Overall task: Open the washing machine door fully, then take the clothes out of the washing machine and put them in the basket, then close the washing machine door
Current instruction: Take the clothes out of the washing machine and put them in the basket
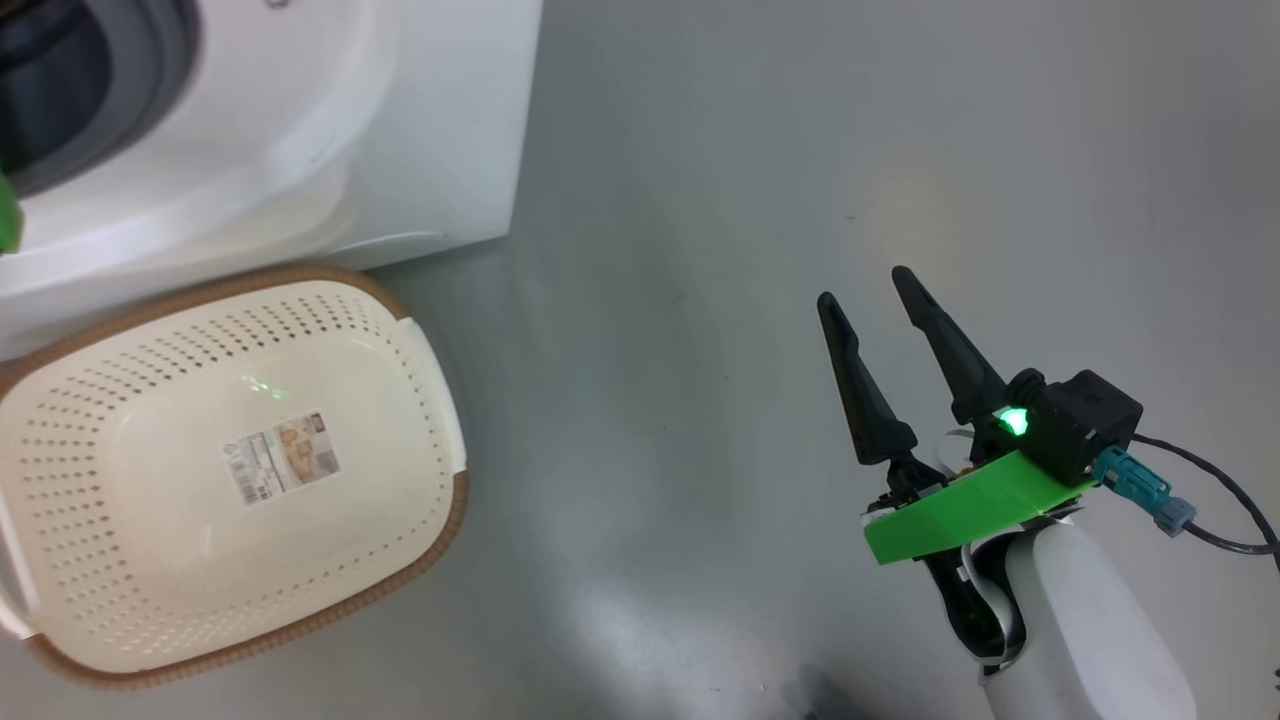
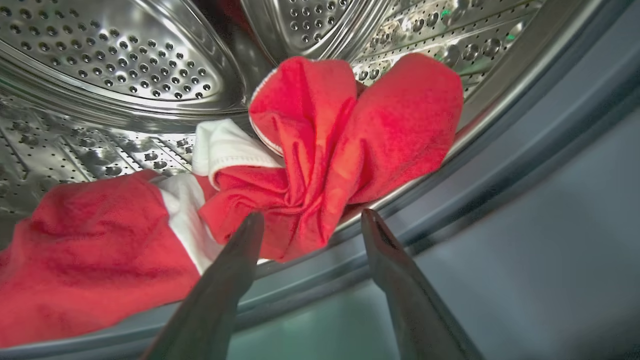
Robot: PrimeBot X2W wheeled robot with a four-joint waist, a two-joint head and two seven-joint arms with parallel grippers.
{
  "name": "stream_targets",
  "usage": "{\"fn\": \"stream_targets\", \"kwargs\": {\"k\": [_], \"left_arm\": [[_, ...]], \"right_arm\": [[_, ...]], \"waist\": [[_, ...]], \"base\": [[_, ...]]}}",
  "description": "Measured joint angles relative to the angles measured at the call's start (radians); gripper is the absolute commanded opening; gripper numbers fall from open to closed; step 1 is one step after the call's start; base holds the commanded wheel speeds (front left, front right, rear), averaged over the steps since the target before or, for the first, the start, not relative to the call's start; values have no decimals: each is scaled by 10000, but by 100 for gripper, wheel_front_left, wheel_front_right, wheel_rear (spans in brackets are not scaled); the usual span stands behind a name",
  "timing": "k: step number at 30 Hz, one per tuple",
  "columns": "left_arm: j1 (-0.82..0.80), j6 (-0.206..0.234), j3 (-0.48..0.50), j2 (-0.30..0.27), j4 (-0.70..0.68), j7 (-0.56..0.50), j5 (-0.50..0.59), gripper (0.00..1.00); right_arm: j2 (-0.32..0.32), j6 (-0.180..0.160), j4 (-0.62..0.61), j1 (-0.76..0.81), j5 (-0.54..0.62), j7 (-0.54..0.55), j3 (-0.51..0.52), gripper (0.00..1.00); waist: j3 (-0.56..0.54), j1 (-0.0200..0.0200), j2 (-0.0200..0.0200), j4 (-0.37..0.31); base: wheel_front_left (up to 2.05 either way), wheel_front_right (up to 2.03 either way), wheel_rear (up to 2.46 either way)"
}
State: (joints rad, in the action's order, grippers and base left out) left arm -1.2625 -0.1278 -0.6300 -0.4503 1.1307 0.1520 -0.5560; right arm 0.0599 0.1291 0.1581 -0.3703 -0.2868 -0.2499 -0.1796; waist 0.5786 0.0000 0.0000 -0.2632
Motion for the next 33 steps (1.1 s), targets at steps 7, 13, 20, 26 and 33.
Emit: {"fn": "stream_targets", "kwargs": {"k": [7,13,20,26,33], "left_arm": [[-389,0,-616,-401,244,-13,-207,100],[-570,0,-1032,-531,470,8,-422,100],[-617,0,-1440,-483,727,245,-568,0],[-604,0,-1595,-309,777,591,-794,0],[56,0,-1216,190,719,961,-1488,0]], "right_arm": [[-19,0,-15,-1,-157,0,-54,100],[-25,0,-15,-1,-186,0,-90,100],[-25,0,-17,0,-226,0,-105,100],[-25,0,-10,6,-199,0,-73,100],[-25,0,176,37,-48,0,-27,100]], "waist": [[242,0,0,-335],[239,-1,0,-461],[99,-1,0,-426],[-119,0,0,-319],[-616,-1,0,-44]], "base": [[0,0,0],[0,0,0],[0,0,0],[0,0,0],[0,0,0]]}}
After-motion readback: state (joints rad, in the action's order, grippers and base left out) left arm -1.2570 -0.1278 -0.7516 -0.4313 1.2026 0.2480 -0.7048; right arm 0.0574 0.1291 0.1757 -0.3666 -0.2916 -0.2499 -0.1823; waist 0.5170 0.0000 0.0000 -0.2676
